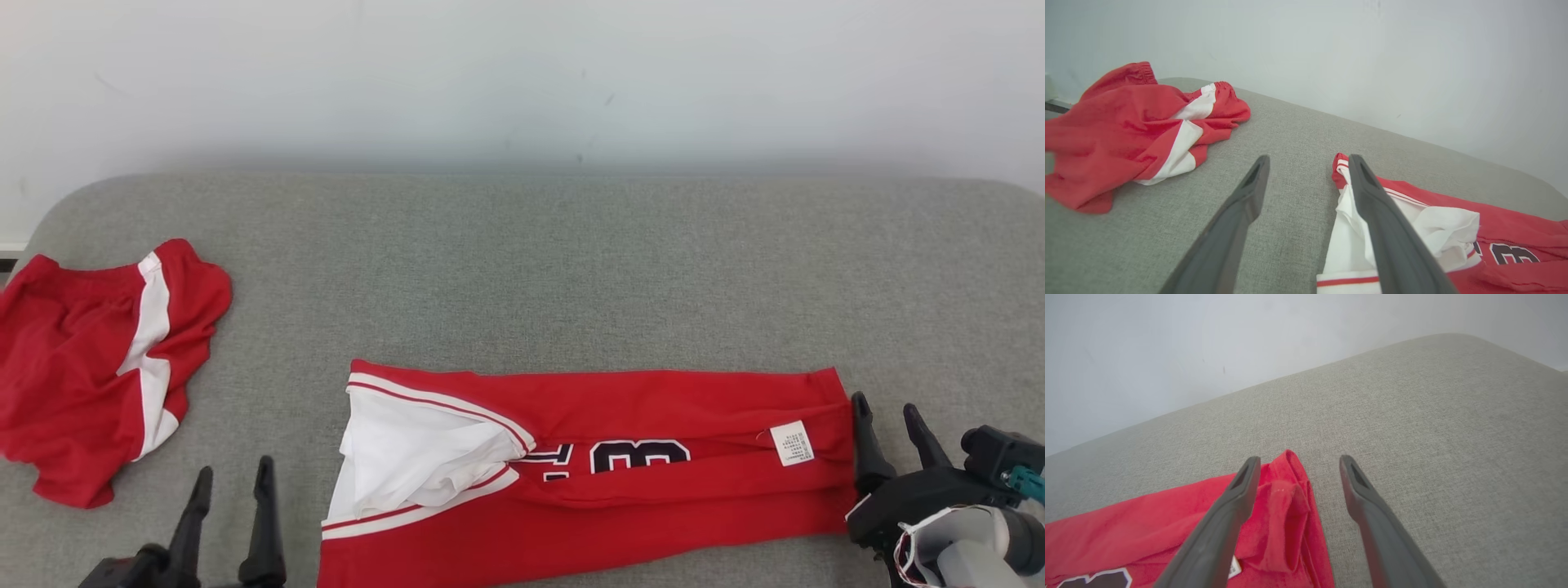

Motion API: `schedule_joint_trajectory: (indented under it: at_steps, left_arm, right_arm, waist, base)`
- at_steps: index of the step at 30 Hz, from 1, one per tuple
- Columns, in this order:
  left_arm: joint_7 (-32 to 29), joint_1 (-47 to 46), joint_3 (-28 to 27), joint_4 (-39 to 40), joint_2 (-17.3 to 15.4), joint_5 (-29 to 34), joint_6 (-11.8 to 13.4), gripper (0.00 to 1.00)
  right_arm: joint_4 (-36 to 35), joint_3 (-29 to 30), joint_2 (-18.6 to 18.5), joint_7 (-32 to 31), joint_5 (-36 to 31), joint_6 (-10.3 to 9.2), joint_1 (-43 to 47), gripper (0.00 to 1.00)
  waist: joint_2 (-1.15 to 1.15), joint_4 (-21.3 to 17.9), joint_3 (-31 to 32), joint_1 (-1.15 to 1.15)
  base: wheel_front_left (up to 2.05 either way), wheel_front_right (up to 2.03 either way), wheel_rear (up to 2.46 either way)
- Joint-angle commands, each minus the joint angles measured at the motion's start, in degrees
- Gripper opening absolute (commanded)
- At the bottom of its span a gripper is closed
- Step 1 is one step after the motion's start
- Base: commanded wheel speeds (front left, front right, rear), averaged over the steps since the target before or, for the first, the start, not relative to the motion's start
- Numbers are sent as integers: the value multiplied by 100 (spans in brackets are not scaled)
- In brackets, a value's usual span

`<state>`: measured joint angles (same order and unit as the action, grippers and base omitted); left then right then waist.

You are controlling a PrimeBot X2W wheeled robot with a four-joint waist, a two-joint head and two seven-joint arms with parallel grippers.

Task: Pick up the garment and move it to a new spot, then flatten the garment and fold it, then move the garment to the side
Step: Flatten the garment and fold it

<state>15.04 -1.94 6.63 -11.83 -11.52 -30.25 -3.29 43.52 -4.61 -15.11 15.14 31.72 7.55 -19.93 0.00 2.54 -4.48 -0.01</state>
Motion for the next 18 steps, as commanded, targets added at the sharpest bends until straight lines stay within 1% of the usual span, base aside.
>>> schedule_joint_trajectory:
  at_steps: [1,3,4,6,12,18]
  left_arm:
    - [4,185,-198,99,77,275,-16,100]
    - [4,266,-387,161,178,494,-75,100]
    - [4,266,-387,161,178,494,-75,100]
    - [4,364,-528,163,190,746,-133,100]
    - [4,499,-874,183,486,1151,-310,100]
    - [4,588,-968,106,712,1474,-407,100]
  right_arm:
    - [141,5,-47,12,-82,-14,-5,100]
    - [337,-20,-65,10,-170,-14,-90,100]
    - [337,-20,-65,10,-170,-14,-90,100]
    - [542,-30,-27,9,-201,-14,-155,100]
    - [1254,-70,62,5,-251,-14,-361,100]
    - [1918,-129,167,9,-247,-14,-584,100]
  waist:
    - [0,47,60,1]
    - [0,79,100,1]
    - [0,79,100,1]
    - [0,113,147,1]
    - [0,230,237,1]
    - [0,339,255,1]
  base:
    - [0,0,0]
    - [0,0,0]
    - [0,0,0]
    - [0,0,0]
    - [0,0,0]
    - [0,0,0]
